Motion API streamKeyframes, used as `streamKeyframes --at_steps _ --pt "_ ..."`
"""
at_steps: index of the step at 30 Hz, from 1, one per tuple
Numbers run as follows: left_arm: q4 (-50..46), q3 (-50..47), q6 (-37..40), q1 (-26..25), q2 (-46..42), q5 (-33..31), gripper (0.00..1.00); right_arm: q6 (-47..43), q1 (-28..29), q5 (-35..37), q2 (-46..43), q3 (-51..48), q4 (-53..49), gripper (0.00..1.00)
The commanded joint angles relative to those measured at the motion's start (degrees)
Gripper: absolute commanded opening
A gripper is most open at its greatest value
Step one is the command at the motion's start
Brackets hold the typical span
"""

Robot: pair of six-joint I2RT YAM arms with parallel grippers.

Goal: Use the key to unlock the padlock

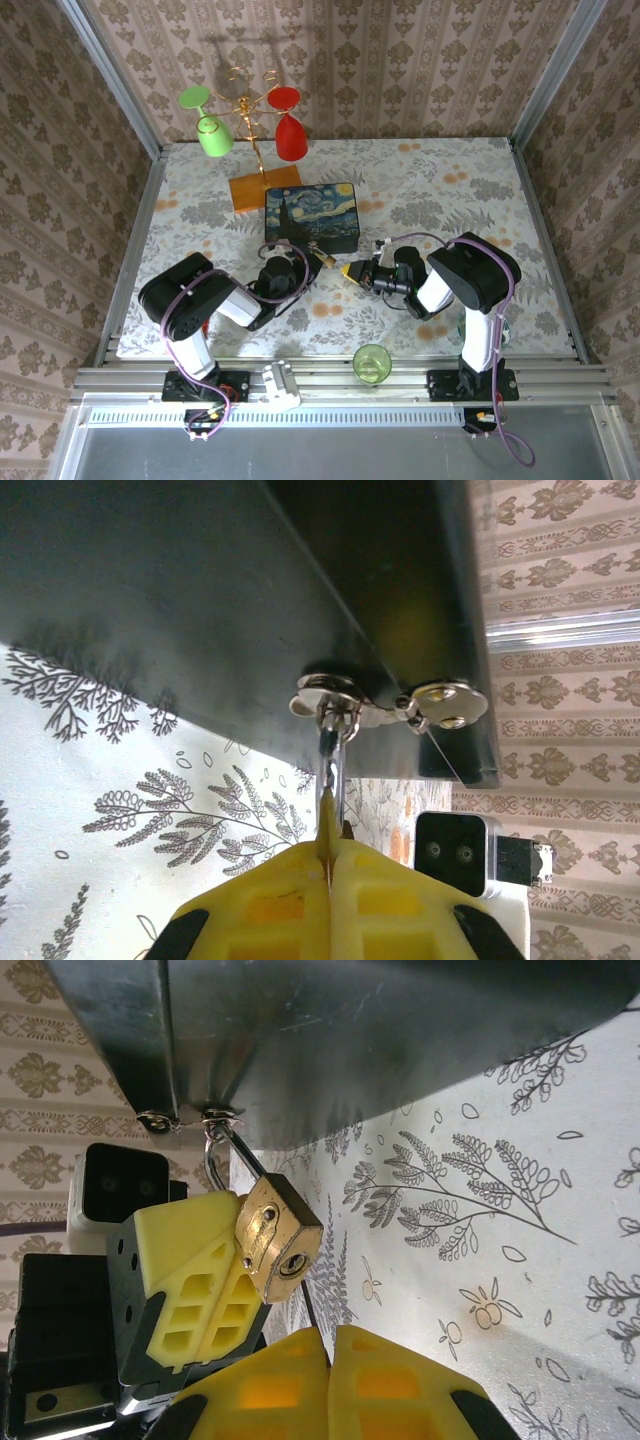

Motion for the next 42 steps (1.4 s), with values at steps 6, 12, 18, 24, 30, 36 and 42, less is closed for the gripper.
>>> streamKeyframes --at_steps 6,12,18,24,30,36,42 --pt "4.6 -0.2 -0.7 -0.4 0.8 -0.6 0.00 1.8 -0.1 -2.1 1.2 2.5 2.1 0.00" --pt "6.7 -0.5 -1.6 -0.6 2.3 -0.3 0.00 2.5 0.1 -1.9 2.5 3.1 2.3 0.00" --pt "7.4 0.0 -2.3 -1.8 3.2 -0.7 0.00 2.5 0.3 -2.5 2.4 3.7 2.3 0.00" --pt "7.3 0.1 -2.9 -2.1 3.2 -0.6 0.00 2.2 0.1 -2.5 4.0 5.0 2.4 0.00" --pt "7.7 -0.3 -3.5 -2.8 3.3 -1.0 0.00 2.2 0.1 -2.7 4.8 7.2 2.7 0.00" --pt "8.7 -0.8 -3.9 -2.8 4.1 -1.1 0.00 2.7 -1.1 -6.7 4.4 8.4 2.4 0.00" --pt "8.8 -0.9 -3.8 -2.5 4.4 -1.0 0.00 1.9 -0.3 -12.1 7.1 9.7 2.4 0.00"
